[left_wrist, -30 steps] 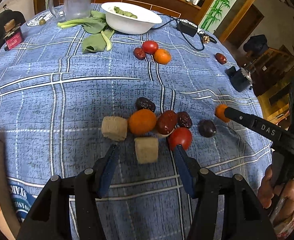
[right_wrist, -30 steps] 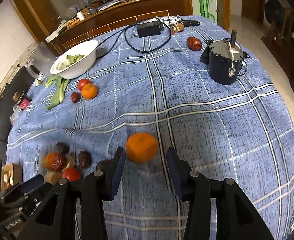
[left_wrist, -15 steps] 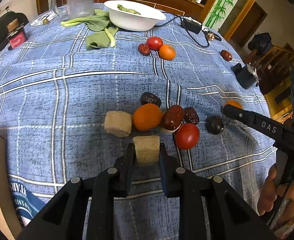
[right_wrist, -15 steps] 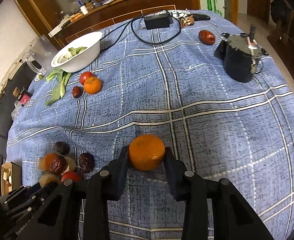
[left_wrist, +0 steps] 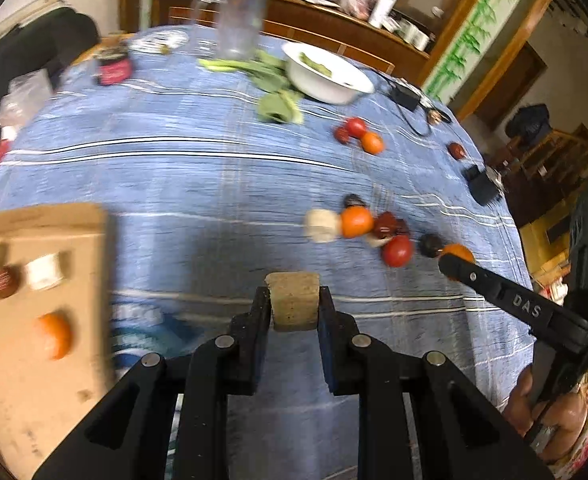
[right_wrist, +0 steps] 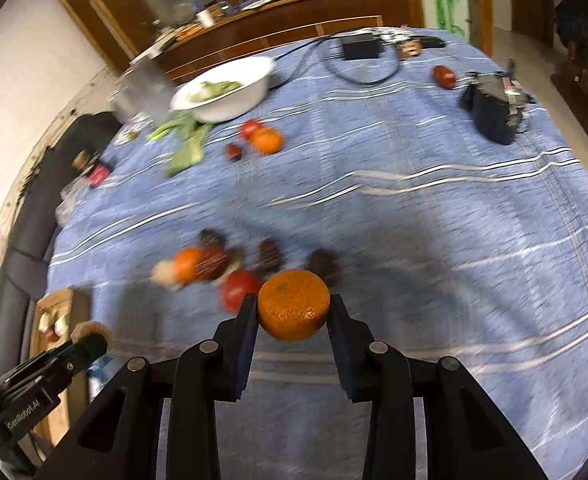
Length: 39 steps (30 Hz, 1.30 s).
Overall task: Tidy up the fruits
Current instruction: 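Carry the held cube and orange over the cardboard box, then open both tools to release the cube and orange into the box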
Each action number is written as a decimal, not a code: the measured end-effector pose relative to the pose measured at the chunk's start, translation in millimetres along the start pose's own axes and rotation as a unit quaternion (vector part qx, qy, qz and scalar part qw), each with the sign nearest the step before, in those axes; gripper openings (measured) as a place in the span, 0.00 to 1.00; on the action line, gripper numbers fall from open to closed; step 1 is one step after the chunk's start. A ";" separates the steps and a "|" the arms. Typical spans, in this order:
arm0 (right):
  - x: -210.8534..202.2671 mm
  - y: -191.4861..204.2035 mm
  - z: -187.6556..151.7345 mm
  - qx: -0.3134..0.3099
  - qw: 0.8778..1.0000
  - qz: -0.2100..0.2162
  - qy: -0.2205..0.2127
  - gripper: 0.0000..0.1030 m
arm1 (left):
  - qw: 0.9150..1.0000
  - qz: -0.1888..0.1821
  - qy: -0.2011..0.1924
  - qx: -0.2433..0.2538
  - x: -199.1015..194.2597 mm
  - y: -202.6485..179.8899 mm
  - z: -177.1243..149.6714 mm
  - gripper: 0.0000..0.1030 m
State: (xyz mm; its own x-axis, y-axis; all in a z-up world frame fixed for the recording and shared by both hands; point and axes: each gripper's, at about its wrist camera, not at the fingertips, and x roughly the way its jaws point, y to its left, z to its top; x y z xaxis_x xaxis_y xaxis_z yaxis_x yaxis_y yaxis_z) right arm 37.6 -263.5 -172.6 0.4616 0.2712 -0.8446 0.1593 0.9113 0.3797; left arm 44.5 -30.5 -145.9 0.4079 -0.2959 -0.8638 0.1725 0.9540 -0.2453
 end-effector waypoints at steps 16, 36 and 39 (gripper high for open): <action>27.7 231.6 -80.0 -0.168 0.972 0.140 0.079 0.37 | 0.984 0.126 -0.018 -0.124 -78.0 192.5 -45.5 0.21; 97.9 307.2 -123.9 -0.262 0.954 0.091 0.112 0.39 | 0.983 0.126 0.020 -0.131 -51.0 240.8 -49.4 0.25; 99.3 307.9 -125.8 -0.268 0.953 0.089 0.110 0.39 | 0.983 0.126 0.015 -0.136 -55.2 240.8 -49.3 0.34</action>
State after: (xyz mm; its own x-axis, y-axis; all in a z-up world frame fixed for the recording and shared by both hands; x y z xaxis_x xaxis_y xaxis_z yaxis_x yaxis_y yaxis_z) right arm 22.7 83.0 -187.1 0.2361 0.4417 -0.8656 -0.4002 0.8559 0.3276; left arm 19.2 217.9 -179.0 0.3791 -0.0518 -0.9239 -0.1774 0.9758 -0.1275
